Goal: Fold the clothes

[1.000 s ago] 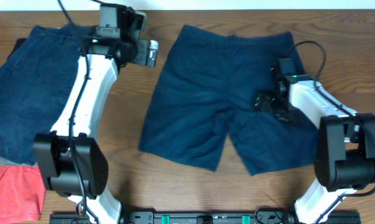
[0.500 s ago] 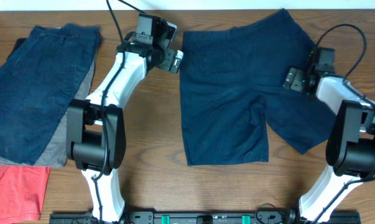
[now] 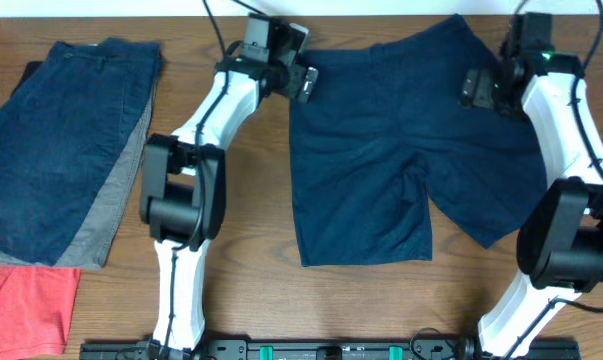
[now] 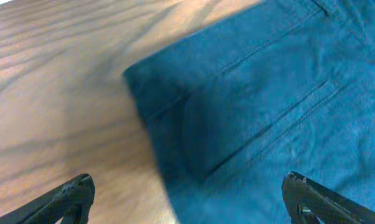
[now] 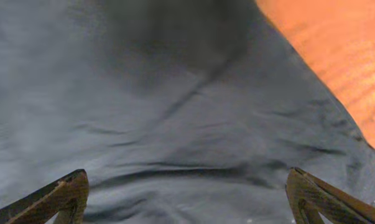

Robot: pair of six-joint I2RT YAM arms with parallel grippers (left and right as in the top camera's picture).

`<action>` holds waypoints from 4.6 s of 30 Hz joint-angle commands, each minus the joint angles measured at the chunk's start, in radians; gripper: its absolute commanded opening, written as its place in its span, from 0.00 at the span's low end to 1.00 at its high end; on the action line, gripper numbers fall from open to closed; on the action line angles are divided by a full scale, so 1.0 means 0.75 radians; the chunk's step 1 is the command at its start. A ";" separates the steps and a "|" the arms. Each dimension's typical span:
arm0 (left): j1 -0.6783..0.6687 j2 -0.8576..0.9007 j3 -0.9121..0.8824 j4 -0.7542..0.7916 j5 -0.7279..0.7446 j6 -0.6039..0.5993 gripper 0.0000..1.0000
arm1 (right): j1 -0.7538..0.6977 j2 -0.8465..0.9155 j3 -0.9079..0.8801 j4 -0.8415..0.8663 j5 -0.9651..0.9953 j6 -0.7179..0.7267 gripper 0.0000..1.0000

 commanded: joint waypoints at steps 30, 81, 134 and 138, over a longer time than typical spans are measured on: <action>-0.018 0.186 0.125 -0.084 -0.047 -0.087 0.06 | 0.222 -0.068 0.031 -0.057 -0.027 0.014 0.99; 0.350 -0.694 0.098 -1.196 -0.434 -0.484 0.74 | 0.669 -0.060 -0.590 0.111 -0.209 0.302 0.99; 0.254 -0.683 0.097 -1.188 -0.434 -0.371 0.77 | 0.139 -0.646 -0.188 -0.177 -0.399 0.062 0.99; 0.254 -0.683 0.097 -1.249 -0.434 -0.271 0.79 | 0.250 -0.785 -0.190 -0.303 -0.363 0.116 0.99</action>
